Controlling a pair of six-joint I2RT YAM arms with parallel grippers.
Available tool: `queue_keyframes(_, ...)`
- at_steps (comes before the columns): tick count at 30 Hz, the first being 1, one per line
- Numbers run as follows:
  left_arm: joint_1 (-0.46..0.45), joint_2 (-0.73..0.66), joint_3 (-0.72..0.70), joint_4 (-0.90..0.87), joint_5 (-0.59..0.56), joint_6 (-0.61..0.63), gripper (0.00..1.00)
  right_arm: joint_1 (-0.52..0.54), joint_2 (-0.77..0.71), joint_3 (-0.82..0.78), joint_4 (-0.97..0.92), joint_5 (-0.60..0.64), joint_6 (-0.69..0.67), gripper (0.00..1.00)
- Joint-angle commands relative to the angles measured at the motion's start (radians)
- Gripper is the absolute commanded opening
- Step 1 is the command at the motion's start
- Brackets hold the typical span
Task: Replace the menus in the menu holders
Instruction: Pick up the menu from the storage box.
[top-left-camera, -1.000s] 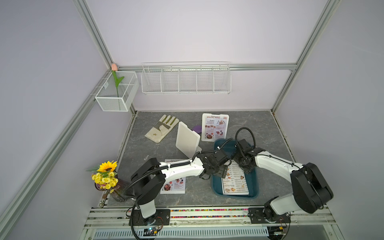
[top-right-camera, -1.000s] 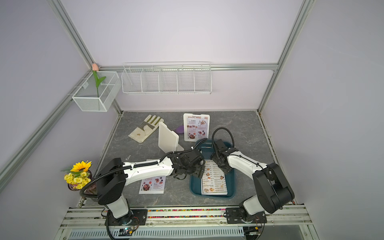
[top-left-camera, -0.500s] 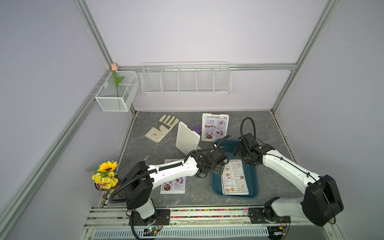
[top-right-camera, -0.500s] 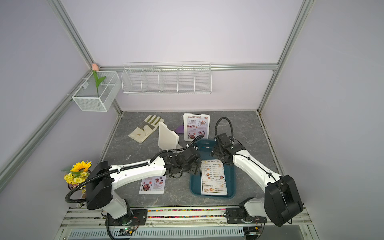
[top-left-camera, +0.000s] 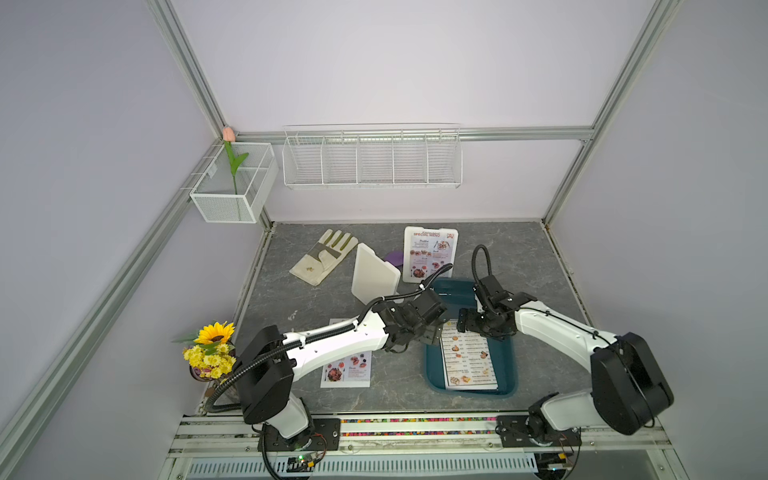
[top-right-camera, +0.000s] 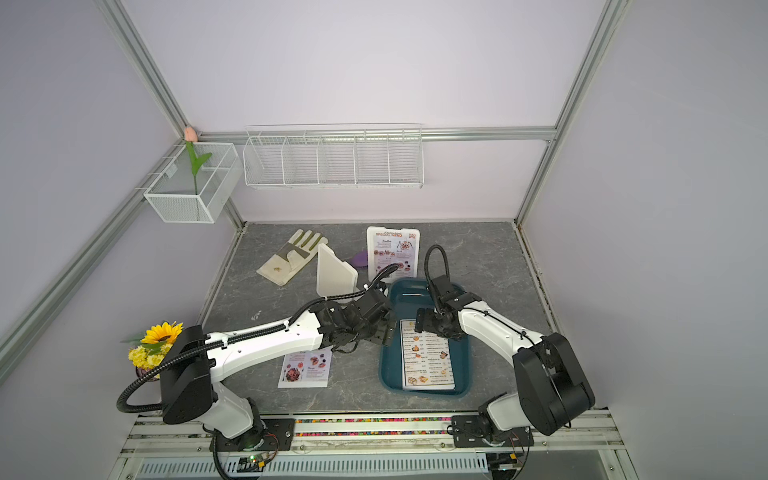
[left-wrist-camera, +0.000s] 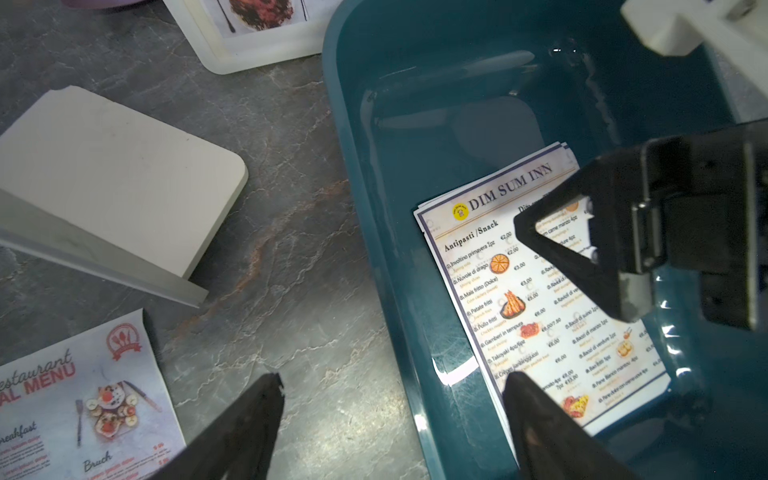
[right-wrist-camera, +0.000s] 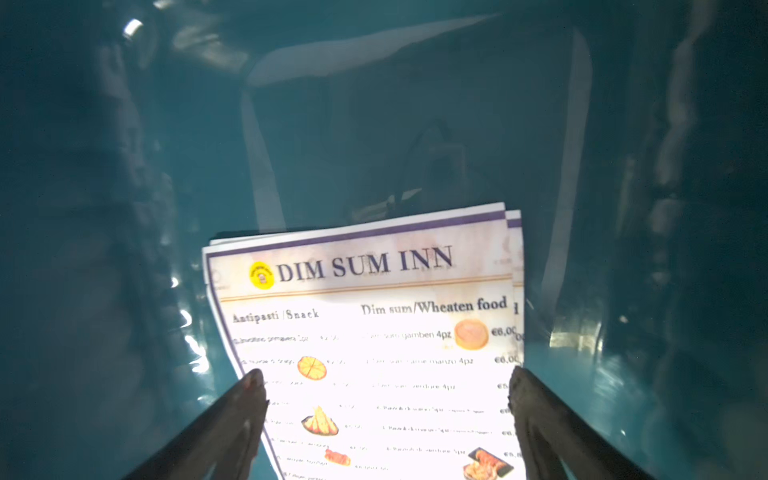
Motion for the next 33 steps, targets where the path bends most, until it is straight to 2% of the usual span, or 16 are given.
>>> queue_keyframes(1, 0.001, -0.002, -0.014, 0.013, 0.028, -0.001, 0.85, -0.007, 0.015, -0.021, 0.015, 0.013, 0.014, 0.95)
queue_keyframes(8, 0.001, 0.016, -0.046, 0.042, 0.044, -0.03, 0.85, -0.007, 0.074, -0.057, 0.034, 0.039, 0.057, 0.97)
queue_keyframes(12, 0.003, 0.044, -0.066, 0.072, 0.08, -0.039, 0.85, -0.004, 0.097, -0.062, 0.06, 0.008, 0.087, 0.97)
queue_keyframes(15, 0.005, 0.067, -0.072, 0.106, 0.12, -0.044, 0.81, 0.001, 0.094, -0.068, 0.072, -0.02, 0.114, 0.96)
queue_keyframes(22, 0.005, 0.098, -0.06, 0.132, 0.135, -0.041, 0.73, 0.009, 0.057, -0.067, 0.085, -0.083, 0.159, 0.87)
queue_keyframes(33, 0.011, 0.12, -0.033, 0.143, 0.142, -0.04, 0.7, 0.074, 0.159, -0.035, 0.062, -0.118, 0.187, 0.82)
